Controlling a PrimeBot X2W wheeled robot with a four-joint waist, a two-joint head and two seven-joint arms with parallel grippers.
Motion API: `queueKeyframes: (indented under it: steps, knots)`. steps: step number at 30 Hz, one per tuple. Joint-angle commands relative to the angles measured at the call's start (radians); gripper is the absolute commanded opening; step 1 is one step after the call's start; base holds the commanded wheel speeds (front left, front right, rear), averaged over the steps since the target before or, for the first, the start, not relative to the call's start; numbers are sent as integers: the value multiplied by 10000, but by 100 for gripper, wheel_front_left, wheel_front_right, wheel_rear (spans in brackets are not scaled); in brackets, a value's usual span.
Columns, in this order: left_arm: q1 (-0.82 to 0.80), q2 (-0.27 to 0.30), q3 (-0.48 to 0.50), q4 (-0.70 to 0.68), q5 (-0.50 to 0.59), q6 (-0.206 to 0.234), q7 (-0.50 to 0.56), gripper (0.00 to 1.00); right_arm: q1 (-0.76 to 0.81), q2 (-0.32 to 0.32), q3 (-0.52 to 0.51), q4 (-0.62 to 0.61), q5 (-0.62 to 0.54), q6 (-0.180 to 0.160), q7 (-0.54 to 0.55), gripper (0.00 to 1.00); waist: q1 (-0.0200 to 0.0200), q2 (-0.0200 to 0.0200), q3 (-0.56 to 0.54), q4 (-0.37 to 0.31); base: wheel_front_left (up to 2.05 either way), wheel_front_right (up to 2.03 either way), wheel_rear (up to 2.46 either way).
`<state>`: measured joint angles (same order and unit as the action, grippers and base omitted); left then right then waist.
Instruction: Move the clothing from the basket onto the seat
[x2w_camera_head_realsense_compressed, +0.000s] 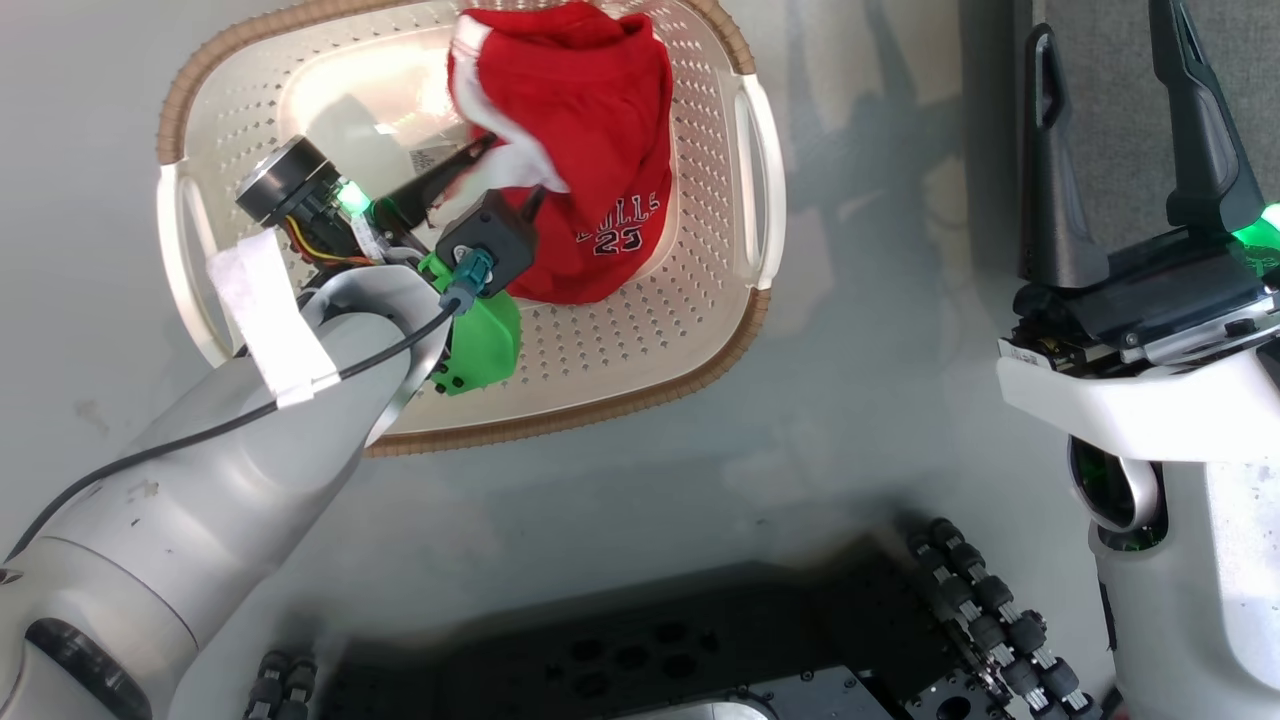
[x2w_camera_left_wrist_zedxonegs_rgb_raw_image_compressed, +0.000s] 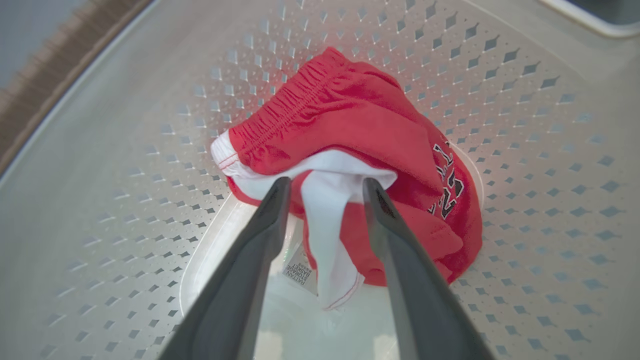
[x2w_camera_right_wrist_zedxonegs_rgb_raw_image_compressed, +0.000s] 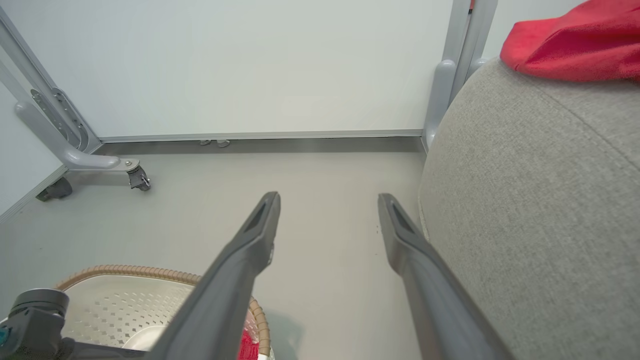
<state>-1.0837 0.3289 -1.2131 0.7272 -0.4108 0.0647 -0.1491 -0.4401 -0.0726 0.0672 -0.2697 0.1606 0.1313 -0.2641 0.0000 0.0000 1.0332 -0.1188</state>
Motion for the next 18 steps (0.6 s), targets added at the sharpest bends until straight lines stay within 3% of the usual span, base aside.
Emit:
queueKeyframes:
  steps: [1, 18]
  knots:
    - [-141, -10, -41, 136, 71, -95, 97, 100, -26, 16, -16, 19, 62, -10, -6, 100, 0, 0, 84, -71, 0, 0, 0]
    - [-980, -670, -264, 2797, 141, -822, 157, 100, -98, -303, 258, 24, 11, -10, -5, 100, 0, 0, 650, 99, 0, 0, 0]
